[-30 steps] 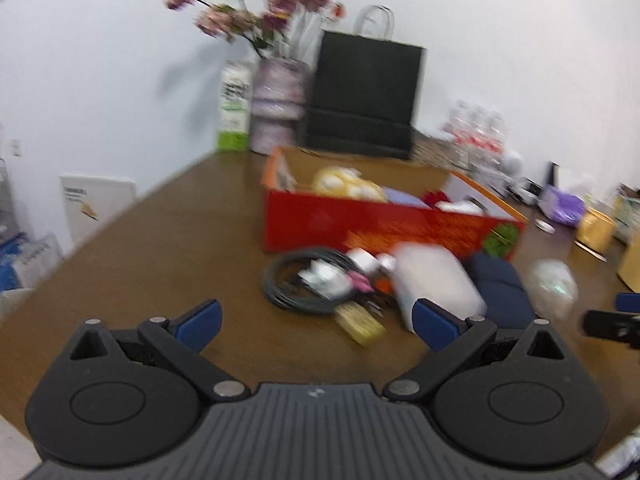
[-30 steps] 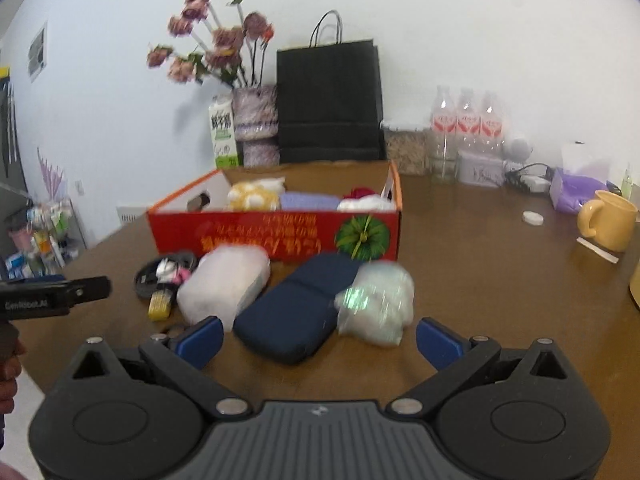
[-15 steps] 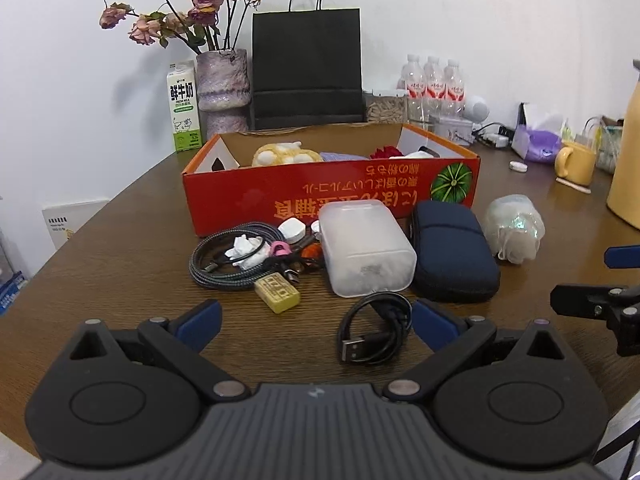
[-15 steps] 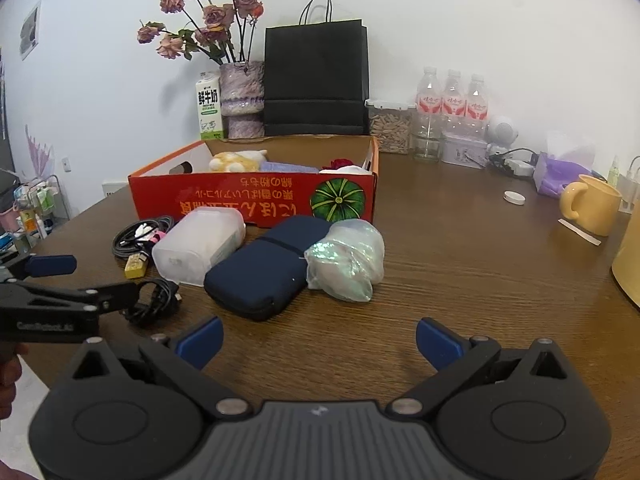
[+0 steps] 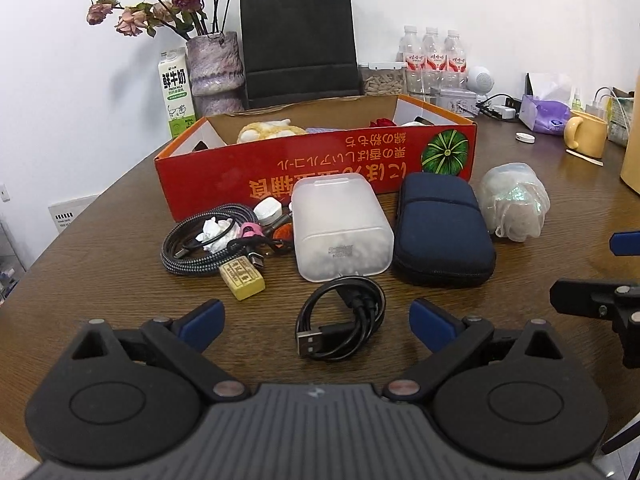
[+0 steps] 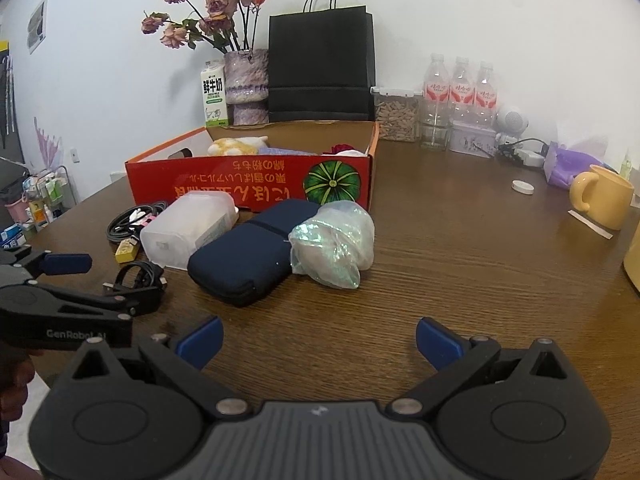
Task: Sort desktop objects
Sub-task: 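Grasp the black USB cable with the left tool while the right tool grasps the clear plastic bag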
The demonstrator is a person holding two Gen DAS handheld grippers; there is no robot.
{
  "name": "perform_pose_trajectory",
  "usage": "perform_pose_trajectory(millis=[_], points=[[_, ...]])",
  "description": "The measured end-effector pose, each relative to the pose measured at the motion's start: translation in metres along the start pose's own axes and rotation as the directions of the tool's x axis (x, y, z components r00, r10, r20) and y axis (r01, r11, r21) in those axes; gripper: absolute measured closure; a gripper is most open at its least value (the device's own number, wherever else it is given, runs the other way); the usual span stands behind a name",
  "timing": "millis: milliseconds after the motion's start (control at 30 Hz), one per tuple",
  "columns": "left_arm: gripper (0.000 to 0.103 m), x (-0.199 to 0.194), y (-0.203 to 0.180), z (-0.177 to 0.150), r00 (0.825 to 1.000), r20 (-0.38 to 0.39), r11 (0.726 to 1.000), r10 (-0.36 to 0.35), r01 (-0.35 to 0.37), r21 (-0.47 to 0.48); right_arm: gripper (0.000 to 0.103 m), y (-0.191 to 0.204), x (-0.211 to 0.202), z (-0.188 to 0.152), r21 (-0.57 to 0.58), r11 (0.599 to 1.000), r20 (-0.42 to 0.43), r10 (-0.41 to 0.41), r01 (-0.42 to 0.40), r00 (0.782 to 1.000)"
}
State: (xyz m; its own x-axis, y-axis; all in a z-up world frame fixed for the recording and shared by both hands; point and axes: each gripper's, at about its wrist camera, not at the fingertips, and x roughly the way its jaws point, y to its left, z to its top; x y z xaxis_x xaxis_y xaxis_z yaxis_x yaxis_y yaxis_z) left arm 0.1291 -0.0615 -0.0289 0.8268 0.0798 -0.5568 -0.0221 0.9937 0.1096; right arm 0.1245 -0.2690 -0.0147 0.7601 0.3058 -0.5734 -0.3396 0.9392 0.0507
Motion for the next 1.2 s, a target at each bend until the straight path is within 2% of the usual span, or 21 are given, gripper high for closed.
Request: perform_pose_trajectory(millis=[67, 133, 267, 300, 500, 833, 1033, 1200], points=[[0.009, 0.003, 0.002, 0.0, 1.0, -0.004, 1.0, -0.018, 0.018, -0.016, 0.0, -0.001, 0.002, 0.0, 0.001, 1.0, -0.001, 0.003, -0.003, 1.0], [0.025, 0.006, 0.002, 0.0, 0.999, -0.014, 0.999, -0.032, 0.031, -0.03, 0.0, -0.001, 0.004, 0.0, 0.002, 1.0, -0.003, 0.006, -0.006, 1.0], [0.045, 0.006, 0.0, -0.001, 0.997, -0.007, 0.997, -0.074, 0.074, -0.035, 0.0, -0.001, 0.008, 0.001, 0.002, 1.0, -0.007, 0.009, -0.009, 1.0], [0.054, 0.005, -0.001, -0.002, 0.997, -0.005, 0.996, -0.082, 0.082, -0.033, 0.0, -0.001, 0.009, 0.001, 0.002, 1.0, -0.008, 0.009, -0.009, 1.0], [0.056, 0.004, 0.001, -0.001, 0.996, -0.002, 0.995, -0.09, 0.09, -0.041, 0.0, 0.001, 0.013, 0.005, 0.0, 1.0, -0.002, 0.012, -0.012, 1.0], [0.057, -0.006, 0.015, 0.011, 0.995, 0.064, 0.994, -0.078, 0.083, -0.076, 0.002, 0.007, 0.036, 0.034, -0.025, 1.0, 0.027, -0.015, 0.016, 1.0], [0.057, -0.004, 0.021, 0.021, 0.993, 0.092, 0.993, -0.068, 0.076, -0.09, 0.02, 0.002, 0.056, 0.049, 0.003, 1.0, 0.009, -0.016, 0.016, 1.0], [0.057, -0.001, 0.025, 0.026, 0.991, 0.106, 0.992, -0.078, 0.088, -0.095, 0.05, -0.003, 0.065, 0.053, 0.037, 0.999, -0.009, -0.013, 0.014, 1.0]])
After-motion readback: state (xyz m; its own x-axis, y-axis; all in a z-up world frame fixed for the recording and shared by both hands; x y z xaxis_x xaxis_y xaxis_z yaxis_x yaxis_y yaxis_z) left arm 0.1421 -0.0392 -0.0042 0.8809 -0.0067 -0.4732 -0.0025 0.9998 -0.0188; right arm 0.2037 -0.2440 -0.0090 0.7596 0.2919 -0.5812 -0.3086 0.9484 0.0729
